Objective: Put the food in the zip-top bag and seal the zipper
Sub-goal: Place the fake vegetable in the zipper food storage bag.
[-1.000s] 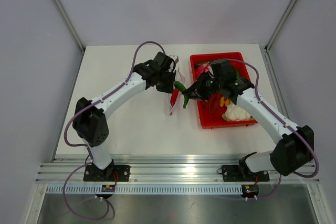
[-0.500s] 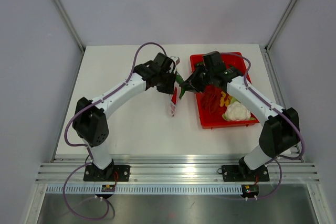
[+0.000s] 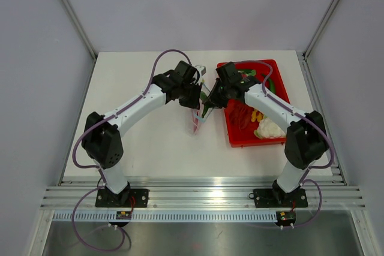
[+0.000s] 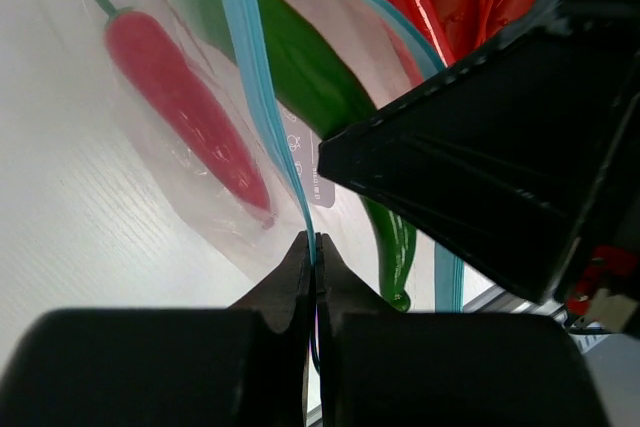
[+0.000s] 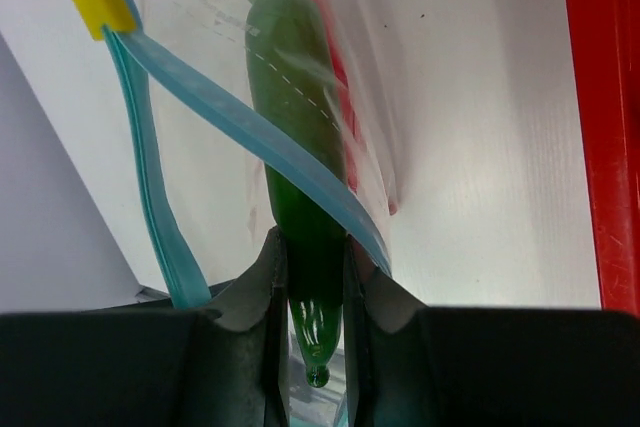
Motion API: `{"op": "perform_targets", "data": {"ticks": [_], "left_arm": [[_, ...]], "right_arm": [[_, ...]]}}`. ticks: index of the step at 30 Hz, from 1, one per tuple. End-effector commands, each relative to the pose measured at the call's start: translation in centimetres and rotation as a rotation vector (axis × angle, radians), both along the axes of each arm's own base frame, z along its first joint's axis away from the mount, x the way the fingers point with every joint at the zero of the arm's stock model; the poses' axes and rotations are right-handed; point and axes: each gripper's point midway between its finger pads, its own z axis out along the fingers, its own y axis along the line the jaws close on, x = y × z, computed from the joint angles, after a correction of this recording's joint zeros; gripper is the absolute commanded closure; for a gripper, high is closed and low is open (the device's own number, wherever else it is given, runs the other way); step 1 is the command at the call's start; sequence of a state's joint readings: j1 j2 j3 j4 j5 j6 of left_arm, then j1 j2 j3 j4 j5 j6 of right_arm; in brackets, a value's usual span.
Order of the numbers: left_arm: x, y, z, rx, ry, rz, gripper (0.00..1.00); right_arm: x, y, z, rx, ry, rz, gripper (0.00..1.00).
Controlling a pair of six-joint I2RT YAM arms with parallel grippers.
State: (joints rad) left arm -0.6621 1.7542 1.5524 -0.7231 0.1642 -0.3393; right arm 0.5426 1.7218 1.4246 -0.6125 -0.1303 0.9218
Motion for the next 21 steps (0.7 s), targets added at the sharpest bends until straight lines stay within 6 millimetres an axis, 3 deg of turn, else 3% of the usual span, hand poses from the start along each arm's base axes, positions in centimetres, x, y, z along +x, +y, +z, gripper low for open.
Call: {"op": "perform_targets", "data": {"ticks": [1, 2, 5, 6, 8, 9, 11, 13, 15, 19, 20, 21], "left_arm": [[0.2, -0.8, 3.0, -0.078, -0.063, -0.035, 1.00], [0.1, -0.7, 2.9, -0.074, -0.056, -0.034, 1.00], [0.3, -0.5, 2.8, -0.058, -0.060, -0.026, 1.00], [0.6, -0.4, 2.8, -0.051, -0.063, -0.017, 1.00], [0.6, -0.1, 2.6, -0.038, -0.062, -0.012, 1.00], [0.6, -0.1, 2.6, -0.035, -0.062, -0.010, 1.00], [0.6, -0.1, 2.5, -0.036, -0.058, -0.005, 1.00], [0.5, -0.1, 2.5, -0.037, -0.056, 0.002, 1.00], [0.5, 0.0, 2.5, -0.037, -0.052, 0.009, 1.00], [0.5, 0.3, 2.4, -0.029, -0.054, 0.023, 1.00], [0.5, 0.4, 2.4, -0.027, -0.050, 0.028, 1.00], [0.5, 0.4, 2.3, -0.026, -0.049, 0.030, 1.00]], "right_arm": [[0.4, 0.7, 0.8, -0.053, -0.075, 0.033, 0.87], [0.2, 0.9, 1.0, -0.052, -0.083, 0.045, 0.59], [-0.6, 1.4, 2.2, -0.043, -0.120, 0.090, 0.30], [-1.0, 1.4, 3.3, -0.038, -0.148, 0.108, 0.28], [-1.5, 0.9, 4.1, -0.045, -0.181, 0.129, 0.32], [-1.7, 0.1, 5.6, -0.059, -0.242, 0.138, 0.34], [-2.0, -1.9, 5.9, -0.128, -0.282, 0.107, 0.43], [-1.6, -5.0, 7.2, -0.245, -0.358, 0.049, 0.55], [-1.5, -8.2, 7.4, -0.362, -0.380, 0.000, 0.59], [-0.6, -14.7, 6.3, -0.524, -0.341, -0.109, 0.57], [0.2, -17.6, 5.5, -0.556, -0.312, -0.171, 0.56], [0.7, -19.0, 4.6, -0.596, -0.293, -0.173, 0.55]]}}
